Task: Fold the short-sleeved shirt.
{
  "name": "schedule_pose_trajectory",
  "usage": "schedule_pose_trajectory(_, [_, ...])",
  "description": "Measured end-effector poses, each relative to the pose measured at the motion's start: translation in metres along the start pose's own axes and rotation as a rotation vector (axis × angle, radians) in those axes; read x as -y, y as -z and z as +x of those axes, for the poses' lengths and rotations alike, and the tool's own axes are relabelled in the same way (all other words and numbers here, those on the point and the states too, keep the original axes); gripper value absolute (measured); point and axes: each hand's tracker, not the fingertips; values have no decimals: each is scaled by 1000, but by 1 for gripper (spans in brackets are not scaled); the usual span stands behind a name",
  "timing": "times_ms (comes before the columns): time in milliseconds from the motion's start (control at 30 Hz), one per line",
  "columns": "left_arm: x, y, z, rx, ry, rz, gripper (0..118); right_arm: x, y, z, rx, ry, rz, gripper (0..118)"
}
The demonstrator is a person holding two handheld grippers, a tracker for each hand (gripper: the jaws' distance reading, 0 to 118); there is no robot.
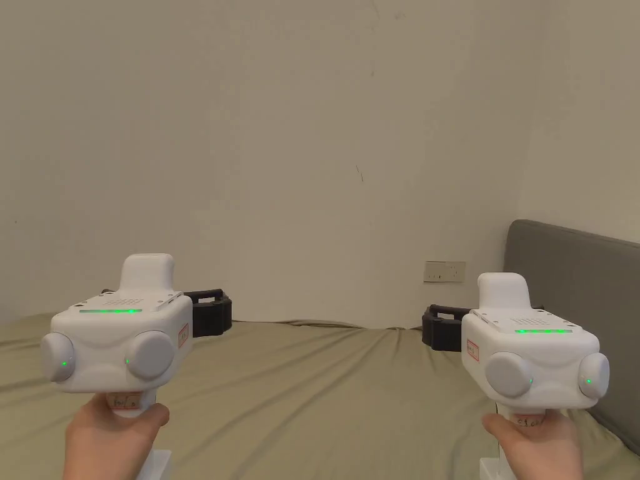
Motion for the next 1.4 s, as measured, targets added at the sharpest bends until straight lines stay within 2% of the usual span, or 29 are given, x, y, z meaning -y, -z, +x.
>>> schedule_pose_trajectory(200, [-1,-2,2,-18,18,8,118,2,-1,0,-1,-27,-3,118])
schedule_pose_trajectory(567, [-2,-4,4,-13,32,11,118,0,-3,10,-8,30,-7,118])
schedule_pose_trajectory(1400, [-9,-8,5,9,44,9,118,-2,-6,10,-3,30,-3,118])
